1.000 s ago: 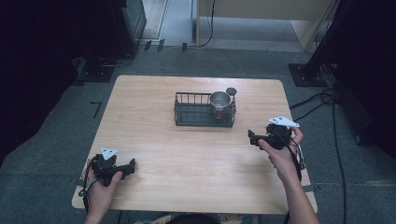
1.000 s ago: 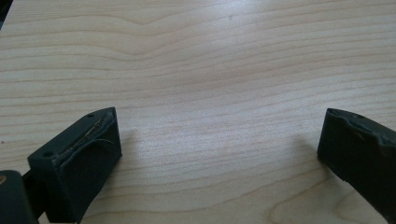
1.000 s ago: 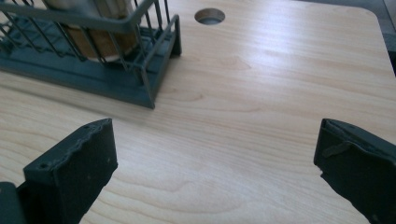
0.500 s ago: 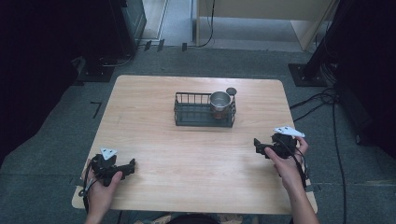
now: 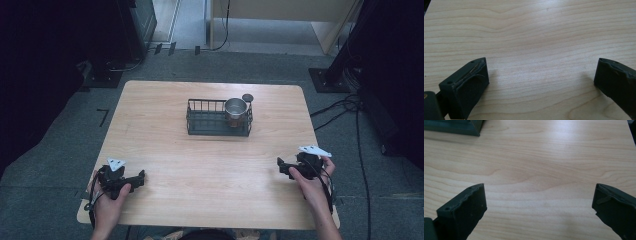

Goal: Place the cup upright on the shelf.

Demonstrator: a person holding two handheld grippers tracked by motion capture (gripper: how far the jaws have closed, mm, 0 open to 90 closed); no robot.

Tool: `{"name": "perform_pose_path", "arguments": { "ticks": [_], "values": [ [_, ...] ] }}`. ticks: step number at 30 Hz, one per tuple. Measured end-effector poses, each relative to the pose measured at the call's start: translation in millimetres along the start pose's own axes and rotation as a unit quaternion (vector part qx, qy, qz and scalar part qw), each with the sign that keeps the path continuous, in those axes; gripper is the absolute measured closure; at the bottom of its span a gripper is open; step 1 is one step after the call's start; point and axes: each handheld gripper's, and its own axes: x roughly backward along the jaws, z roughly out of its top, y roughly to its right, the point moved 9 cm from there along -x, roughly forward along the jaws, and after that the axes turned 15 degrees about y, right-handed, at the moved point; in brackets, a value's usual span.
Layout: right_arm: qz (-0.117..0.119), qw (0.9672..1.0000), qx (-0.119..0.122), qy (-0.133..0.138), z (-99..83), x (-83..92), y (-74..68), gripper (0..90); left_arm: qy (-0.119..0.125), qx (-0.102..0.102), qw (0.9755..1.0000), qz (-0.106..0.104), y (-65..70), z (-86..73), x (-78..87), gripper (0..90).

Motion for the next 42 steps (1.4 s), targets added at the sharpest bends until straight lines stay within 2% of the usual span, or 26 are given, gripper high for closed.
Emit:
{"name": "perform_pose_path", "arguments": {
  "ticks": [10,25,30,35,42],
  "values": [
    [-0.009,0.9998,-0.001,-0.015,-20.0,8.1,9.7,0.0,0.0,0.0,1.0,0.0,0.0,0.0,0.0,0.0],
    [-0.025,0.9994,-0.01,-0.021,-39.7,24.6,24.8,0.0,0.0,0.0,1.0,0.0,0.0,0.0,0.0,0.0],
    [-0.03,0.9991,-0.007,-0.029,-48.6,28.4,28.8,0.0,0.0,0.0,1.0,0.0,0.0,0.0,0.0,0.0],
    [-0.043,0.9988,0.008,-0.022,-53.1,32.8,33.7,0.0,0.0,0.0,1.0,0.0,0.0,0.0,0.0,0.0],
    [-0.039,0.999,0.011,-0.019,-55.3,36.6,34.1,0.0,-0.001,-0.001,1.0,0.0,0.0,-0.1,0.1,0.0]
  ]
}}
